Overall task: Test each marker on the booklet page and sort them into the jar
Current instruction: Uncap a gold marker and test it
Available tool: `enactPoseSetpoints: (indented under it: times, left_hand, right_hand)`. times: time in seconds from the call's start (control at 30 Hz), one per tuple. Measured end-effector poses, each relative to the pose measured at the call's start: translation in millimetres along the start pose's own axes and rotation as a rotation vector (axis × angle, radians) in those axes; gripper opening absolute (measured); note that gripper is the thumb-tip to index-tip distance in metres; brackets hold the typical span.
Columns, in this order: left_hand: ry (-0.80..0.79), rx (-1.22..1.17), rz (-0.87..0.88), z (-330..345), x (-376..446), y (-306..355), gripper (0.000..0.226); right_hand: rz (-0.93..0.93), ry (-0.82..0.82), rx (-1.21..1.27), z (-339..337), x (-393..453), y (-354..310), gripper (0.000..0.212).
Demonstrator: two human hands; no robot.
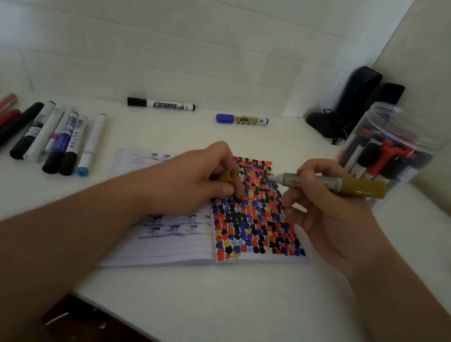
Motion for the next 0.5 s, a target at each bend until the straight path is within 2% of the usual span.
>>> enactPoseSetpoints:
  times: [0.1,0.27,0.5]
  left_hand:
    - [0.023,0.013,0.0,-0.6,1.1,-0.5,0.017]
    - [0.054,0.052,0.014,-2.0,1.7,0.2,0.026]
    - [0.054,0.1,0.067,-1.3,2.7,4.1,0.025]
  right_hand:
    - [0.018,-0.013,-0.011,0.6,0.6,3.8,0.012]
    - [0.032,-0.061,-0.014,2.0,-1.0,6.3,0.029]
    - [0.014,0.006,-0.13,0.9,1.2,9.1,0.024]
Point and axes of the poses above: each hand's wrist, its own x-axis towards the middle knuckle, its own z-axis out of the palm, y = z × x, the point moved 9 cm from there along x, towards the middle knuckle, and after that the axes turned 12 degrees about x, right-handed, at the moved point
